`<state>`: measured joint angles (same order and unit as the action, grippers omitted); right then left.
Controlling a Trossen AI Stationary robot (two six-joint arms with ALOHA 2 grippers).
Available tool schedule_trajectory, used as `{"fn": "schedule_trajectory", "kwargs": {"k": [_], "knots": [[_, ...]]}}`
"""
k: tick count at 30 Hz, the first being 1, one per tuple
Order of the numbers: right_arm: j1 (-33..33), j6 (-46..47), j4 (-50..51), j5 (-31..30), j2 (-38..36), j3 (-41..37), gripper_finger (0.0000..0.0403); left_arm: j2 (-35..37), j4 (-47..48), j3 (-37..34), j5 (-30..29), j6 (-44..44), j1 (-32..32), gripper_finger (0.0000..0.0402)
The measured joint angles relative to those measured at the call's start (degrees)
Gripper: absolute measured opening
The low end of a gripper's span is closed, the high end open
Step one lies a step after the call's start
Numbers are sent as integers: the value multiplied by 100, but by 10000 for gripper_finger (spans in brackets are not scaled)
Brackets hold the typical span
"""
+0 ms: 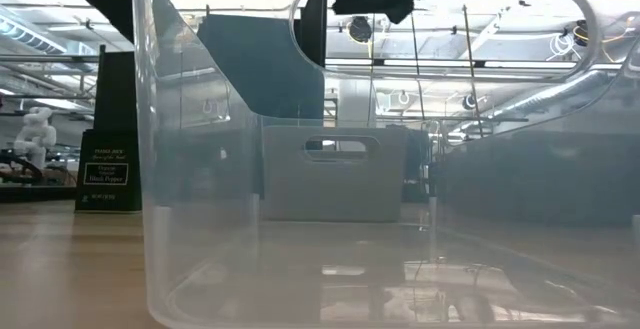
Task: Sort spices by type
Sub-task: Put the black spice can into the gray bin
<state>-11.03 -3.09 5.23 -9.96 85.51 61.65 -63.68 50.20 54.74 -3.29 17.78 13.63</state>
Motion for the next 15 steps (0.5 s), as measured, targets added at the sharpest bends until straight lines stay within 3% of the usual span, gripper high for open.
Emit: {"fn": "schedule_trajectory", "kwargs": {"k": [7,15], "knots": [[2,-125,352,0,258,247,170,-154,181,0,267,93,212,184],[4,-80,324,-2,256,247,185,-650,424,-213,1,-52,294,184]]}}
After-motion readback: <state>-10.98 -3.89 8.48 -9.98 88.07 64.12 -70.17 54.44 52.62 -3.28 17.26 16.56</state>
